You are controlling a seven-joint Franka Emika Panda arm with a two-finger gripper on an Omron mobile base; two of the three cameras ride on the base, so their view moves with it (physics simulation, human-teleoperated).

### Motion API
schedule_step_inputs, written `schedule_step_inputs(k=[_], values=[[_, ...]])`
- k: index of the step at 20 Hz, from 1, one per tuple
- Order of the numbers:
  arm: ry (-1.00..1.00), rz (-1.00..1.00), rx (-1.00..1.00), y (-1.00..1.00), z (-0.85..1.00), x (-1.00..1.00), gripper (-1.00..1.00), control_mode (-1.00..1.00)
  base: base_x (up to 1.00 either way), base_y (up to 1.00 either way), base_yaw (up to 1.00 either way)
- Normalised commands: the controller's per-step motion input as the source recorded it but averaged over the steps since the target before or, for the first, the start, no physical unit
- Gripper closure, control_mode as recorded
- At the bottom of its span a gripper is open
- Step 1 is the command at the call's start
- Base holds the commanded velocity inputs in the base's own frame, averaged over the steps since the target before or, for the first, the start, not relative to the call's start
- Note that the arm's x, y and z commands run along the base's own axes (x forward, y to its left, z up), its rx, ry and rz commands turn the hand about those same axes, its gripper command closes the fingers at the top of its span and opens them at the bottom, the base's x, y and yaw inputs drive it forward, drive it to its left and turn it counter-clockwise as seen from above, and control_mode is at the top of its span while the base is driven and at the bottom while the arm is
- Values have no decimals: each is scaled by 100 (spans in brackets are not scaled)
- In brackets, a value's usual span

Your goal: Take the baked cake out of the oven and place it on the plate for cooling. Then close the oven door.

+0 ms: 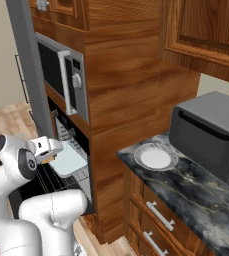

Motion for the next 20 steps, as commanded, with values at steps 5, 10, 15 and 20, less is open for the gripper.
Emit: schedule_step_inputs(k=[5,10,15,20], values=[[14,-44,12,-56,44,-1,100,-100,0,0,0],[13,-49,0,-45,5,26,100,-100,0,0,0],[3,-37,2,-62,0,38,100,-100,0,0,0],[5,-25,18,-96,0,22,100,-100,0,0,0]])
